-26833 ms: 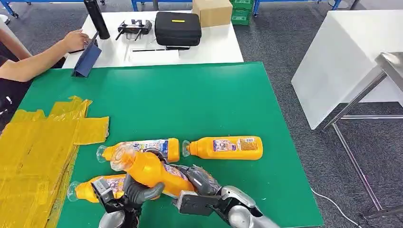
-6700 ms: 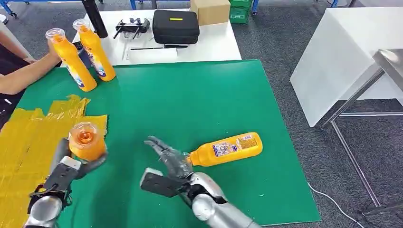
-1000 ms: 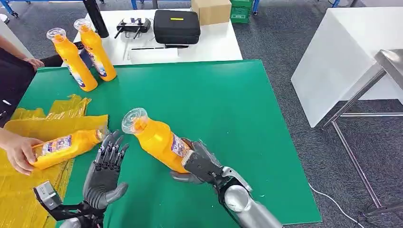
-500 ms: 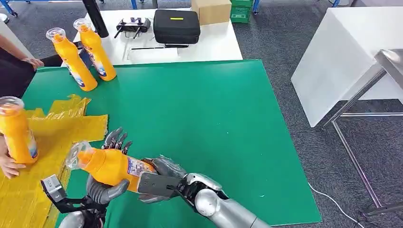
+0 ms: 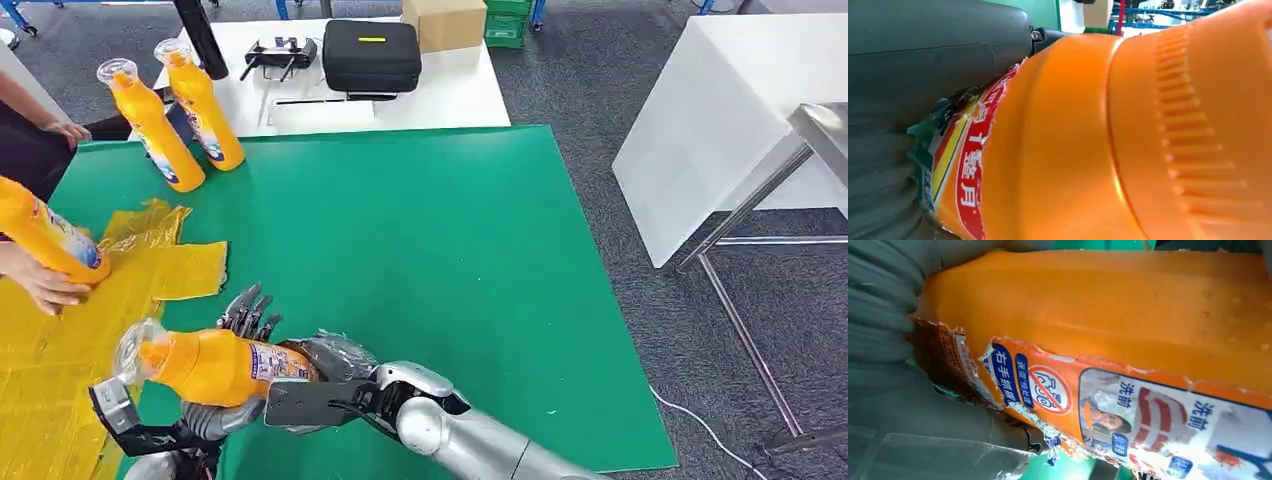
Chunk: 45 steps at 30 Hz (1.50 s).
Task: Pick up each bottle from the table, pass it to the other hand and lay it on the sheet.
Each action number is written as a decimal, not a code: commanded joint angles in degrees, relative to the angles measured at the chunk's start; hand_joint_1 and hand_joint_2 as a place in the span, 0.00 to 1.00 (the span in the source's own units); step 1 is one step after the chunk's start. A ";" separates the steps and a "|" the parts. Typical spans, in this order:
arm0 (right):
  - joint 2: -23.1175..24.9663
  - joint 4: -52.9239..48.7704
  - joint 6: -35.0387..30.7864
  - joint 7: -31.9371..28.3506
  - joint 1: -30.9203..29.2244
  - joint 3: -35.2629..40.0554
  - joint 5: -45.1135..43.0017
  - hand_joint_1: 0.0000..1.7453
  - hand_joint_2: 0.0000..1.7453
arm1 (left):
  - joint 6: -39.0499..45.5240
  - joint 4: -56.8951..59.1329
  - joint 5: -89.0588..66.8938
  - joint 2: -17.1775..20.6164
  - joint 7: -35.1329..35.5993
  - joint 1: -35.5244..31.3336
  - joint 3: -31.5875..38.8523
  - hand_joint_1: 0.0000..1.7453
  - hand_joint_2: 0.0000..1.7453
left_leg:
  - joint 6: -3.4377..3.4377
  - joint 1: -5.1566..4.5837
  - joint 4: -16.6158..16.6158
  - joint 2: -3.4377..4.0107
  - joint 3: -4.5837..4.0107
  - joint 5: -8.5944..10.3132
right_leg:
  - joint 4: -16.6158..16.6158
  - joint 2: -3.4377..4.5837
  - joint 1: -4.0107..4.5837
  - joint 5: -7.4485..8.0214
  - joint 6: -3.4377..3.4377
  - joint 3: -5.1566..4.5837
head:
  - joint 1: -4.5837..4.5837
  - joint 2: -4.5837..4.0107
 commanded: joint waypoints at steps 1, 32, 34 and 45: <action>-0.62 2.51 -0.26 -0.46 -1.37 6.39 -0.03 1.00 1.00 | -0.59 4.48 -0.44 0.08 0.04 -2.95 -0.97 1.00 1.00 | -0.11 0.05 -0.04 -0.04 0.18 -0.04 | -0.06 -0.10 0.05 -0.06 -0.06 0.21 | -0.02 0.00; -11.44 -20.13 -11.43 -7.63 17.00 -14.30 3.93 0.00 1.00 | 18.47 -4.64 -17.00 -0.76 -0.46 -0.47 10.94 1.00 1.00 | -0.12 0.08 0.09 -0.14 0.06 -0.15 | 0.00 -0.18 0.09 -0.14 -0.07 0.19 | 0.02 0.00; -11.69 -26.77 -15.60 -14.64 22.32 -18.86 2.85 0.00 1.00 | 32.04 -5.66 -28.36 -0.19 0.70 0.15 15.27 1.00 1.00 | -0.15 0.05 0.05 -0.13 0.07 -0.16 | 0.00 -0.16 0.07 -0.13 -0.07 0.17 | -0.04 0.02; -15.93 -37.72 -15.64 -19.19 28.65 -23.47 -0.94 0.00 1.00 | 51.49 -3.74 -54.07 5.26 6.17 1.32 23.83 1.00 1.00 | -0.19 0.07 0.00 -0.05 0.04 -0.17 | -0.04 -0.12 0.05 -0.14 -0.13 0.05 | -0.04 0.00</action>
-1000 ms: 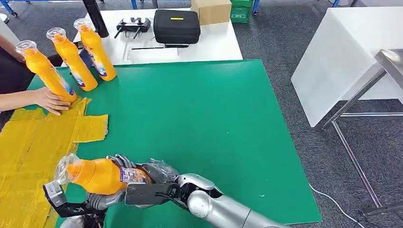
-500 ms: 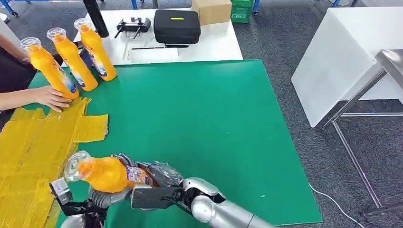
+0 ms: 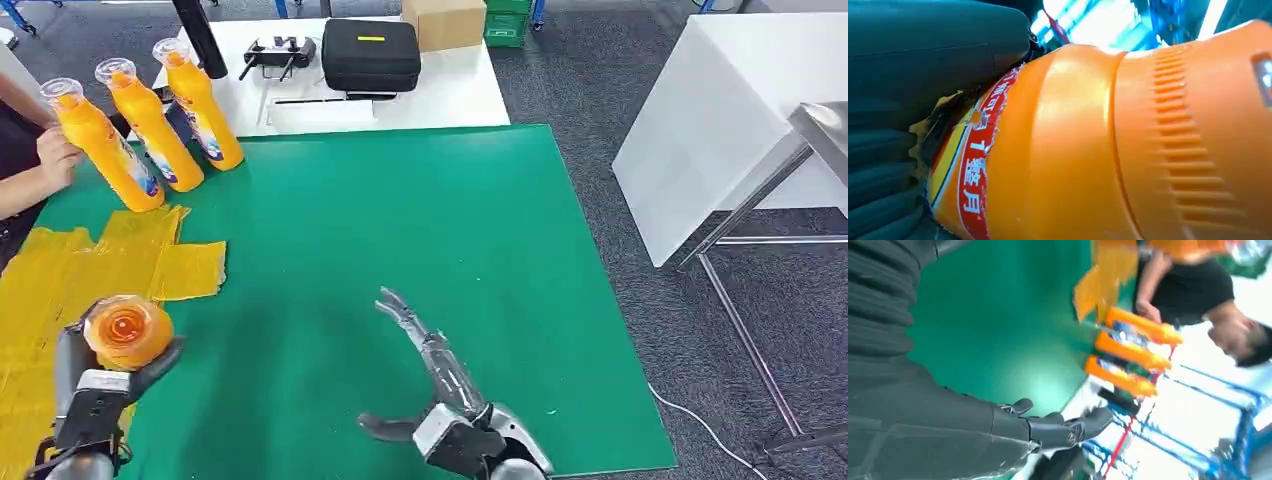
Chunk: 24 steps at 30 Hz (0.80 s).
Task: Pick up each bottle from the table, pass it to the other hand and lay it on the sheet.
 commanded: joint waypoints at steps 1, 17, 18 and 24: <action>-4.05 -5.70 -0.59 -2.25 2.35 -3.58 -2.79 0.00 1.00 | 11.58 4.77 -20.12 4.14 7.54 -0.92 4.05 1.00 1.00 | -0.12 0.07 0.07 0.02 0.22 -0.13 | -0.01 -0.05 0.08 -0.11 -0.05 0.28 | 0.02 0.00; -3.80 -0.98 2.00 -1.57 -3.48 -1.93 -6.34 0.00 1.00 | 6.14 39.83 -40.87 13.62 20.12 -13.53 -2.89 1.00 1.00 | -0.07 0.02 -0.07 0.03 0.21 0.04 | -0.05 -0.04 0.02 0.00 -0.04 0.23 | 0.02 0.00; -3.80 -0.98 2.00 -1.57 -3.48 -1.93 -6.34 0.00 1.00 | 6.14 39.83 -40.87 13.62 20.12 -13.53 -2.89 1.00 1.00 | -0.12 0.06 -0.05 0.06 0.36 -0.03 | -0.05 -0.04 0.06 -0.07 -0.07 0.39 | 0.02 0.00; -3.65 -0.65 2.46 -0.96 -3.53 -1.92 -6.45 0.00 1.00 | 2.64 41.75 -41.10 13.62 21.33 -14.66 -4.89 0.00 1.00 | -0.11 0.01 -0.06 0.08 0.29 0.01 | -0.04 0.00 0.03 -0.01 -0.06 0.33 | 0.02 0.00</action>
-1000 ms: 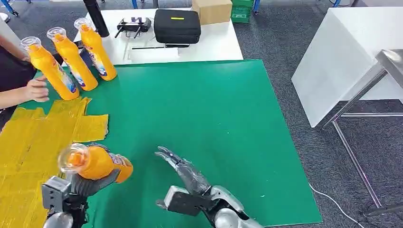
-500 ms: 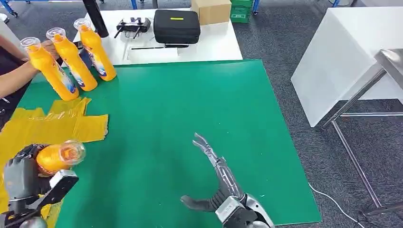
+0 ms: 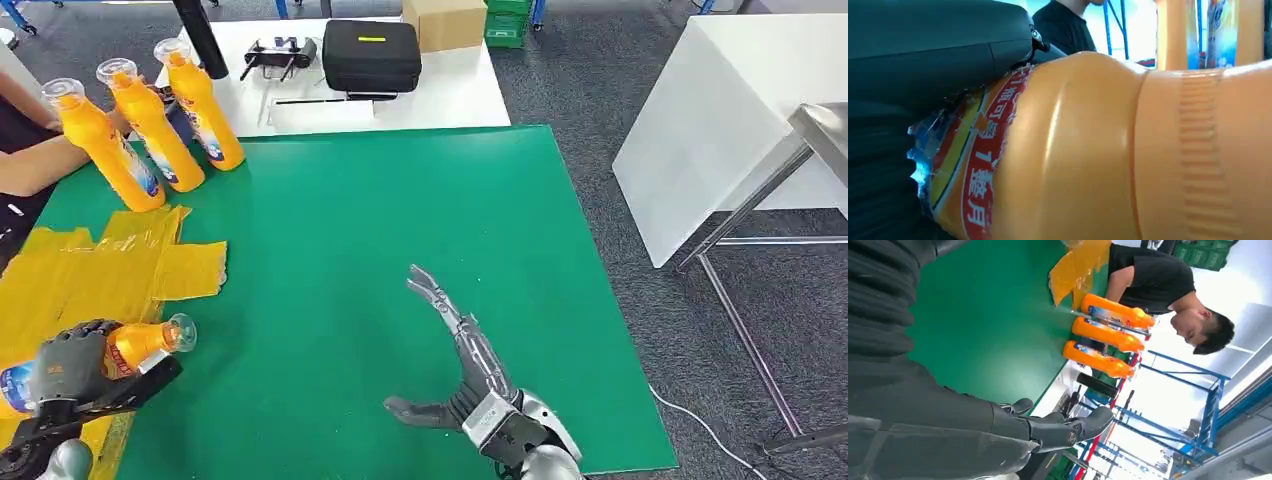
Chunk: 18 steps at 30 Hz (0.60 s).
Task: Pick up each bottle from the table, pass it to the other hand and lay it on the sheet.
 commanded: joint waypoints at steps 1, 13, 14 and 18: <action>-0.43 3.41 0.63 0.84 -2.02 0.67 -0.42 0.00 1.00 | -4.45 10.65 -0.14 0.45 1.47 -3.64 -4.55 0.00 1.00 | -0.19 0.08 -0.02 0.06 0.37 -0.10 | -0.06 -0.03 0.09 -0.10 -0.10 0.40 | 0.02 0.00; -0.42 3.72 0.62 1.11 -1.66 0.26 -0.37 0.00 1.00 | -3.34 11.50 0.83 -0.24 1.93 -5.33 -6.05 0.00 1.00 | -0.22 0.09 -0.05 -0.10 0.54 0.05 | -0.03 -0.19 0.07 -0.09 -0.15 0.55 | 0.00 0.00; -0.41 3.72 0.61 1.14 -1.59 0.22 -0.35 0.00 1.00 | -3.13 11.39 0.74 -0.41 2.11 -5.41 -6.20 0.00 1.00 | -0.19 0.06 -0.09 -0.15 0.52 0.11 | -0.02 -0.22 0.04 -0.08 -0.13 0.53 | 0.02 0.00; -0.43 3.76 0.59 1.18 -1.51 0.19 -0.31 0.00 1.00 | -3.26 11.20 0.65 -0.72 2.24 -5.78 -6.65 0.00 1.00 | -0.18 0.07 -0.06 -0.18 0.53 0.12 | -0.02 -0.26 0.07 -0.06 -0.10 0.56 | 0.02 0.00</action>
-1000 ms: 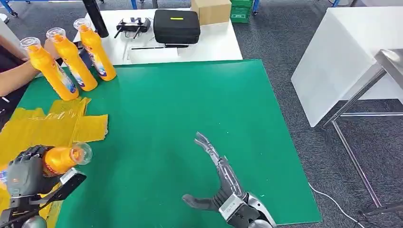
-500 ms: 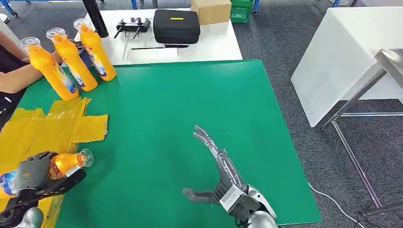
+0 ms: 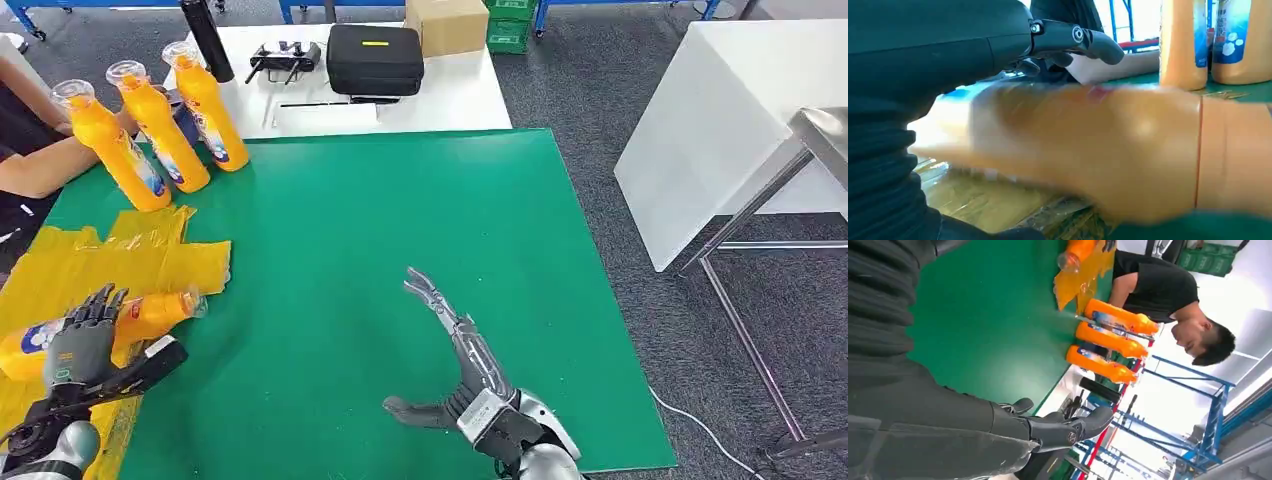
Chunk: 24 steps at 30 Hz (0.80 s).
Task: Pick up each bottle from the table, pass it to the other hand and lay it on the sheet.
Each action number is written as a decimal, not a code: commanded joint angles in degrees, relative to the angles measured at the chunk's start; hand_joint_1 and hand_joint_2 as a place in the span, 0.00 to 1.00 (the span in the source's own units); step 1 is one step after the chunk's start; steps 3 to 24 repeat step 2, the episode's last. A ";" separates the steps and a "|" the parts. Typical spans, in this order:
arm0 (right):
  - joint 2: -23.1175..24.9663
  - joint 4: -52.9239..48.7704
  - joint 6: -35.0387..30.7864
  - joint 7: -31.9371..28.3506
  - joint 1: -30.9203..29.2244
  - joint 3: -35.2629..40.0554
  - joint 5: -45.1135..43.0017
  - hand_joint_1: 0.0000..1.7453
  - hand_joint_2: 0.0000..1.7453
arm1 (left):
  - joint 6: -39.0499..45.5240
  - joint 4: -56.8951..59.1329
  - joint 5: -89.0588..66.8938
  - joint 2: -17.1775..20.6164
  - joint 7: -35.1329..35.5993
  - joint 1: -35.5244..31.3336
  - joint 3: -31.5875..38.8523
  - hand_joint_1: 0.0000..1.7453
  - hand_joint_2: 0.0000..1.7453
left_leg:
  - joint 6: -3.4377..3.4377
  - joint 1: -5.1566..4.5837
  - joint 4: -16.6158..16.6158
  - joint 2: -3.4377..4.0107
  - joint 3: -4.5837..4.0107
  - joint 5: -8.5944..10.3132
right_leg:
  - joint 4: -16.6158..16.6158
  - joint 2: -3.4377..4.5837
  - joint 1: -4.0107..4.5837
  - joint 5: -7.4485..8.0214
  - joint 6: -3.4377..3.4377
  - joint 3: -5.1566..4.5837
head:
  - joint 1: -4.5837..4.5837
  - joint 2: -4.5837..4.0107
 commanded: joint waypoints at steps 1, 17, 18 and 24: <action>-0.44 2.88 0.00 0.33 -1.34 0.19 -0.21 0.00 1.00 | -0.61 4.68 -0.37 -1.34 0.50 -0.72 -3.29 0.00 1.00 | -0.11 0.02 -0.05 0.10 0.17 -0.05 | -0.08 0.02 0.03 -0.03 -0.05 0.17 | 0.00 0.00; -0.42 2.91 0.01 0.37 -1.33 0.20 -0.15 0.00 1.00 | -0.51 4.51 -0.31 -1.33 0.49 -0.72 -3.46 0.00 1.00 | -0.06 -0.01 -0.05 0.05 0.12 -0.01 | -0.06 0.00 0.00 -0.02 -0.03 0.13 | 0.00 0.00; -0.42 2.91 0.01 0.37 -1.33 0.20 -0.15 0.00 1.00 | -0.51 4.51 -0.31 -1.33 0.49 -0.72 -3.46 0.00 1.00 | -0.06 -0.01 -0.05 0.05 0.12 -0.01 | -0.06 0.00 0.00 -0.02 -0.03 0.13 | 0.00 0.00; -0.42 2.91 0.01 0.37 -1.33 0.20 -0.15 0.00 1.00 | -0.51 4.51 -0.31 -1.33 0.49 -0.72 -3.46 0.00 1.00 | -0.06 -0.01 -0.05 0.05 0.12 -0.01 | -0.06 0.00 0.00 -0.02 -0.03 0.13 | 0.00 0.00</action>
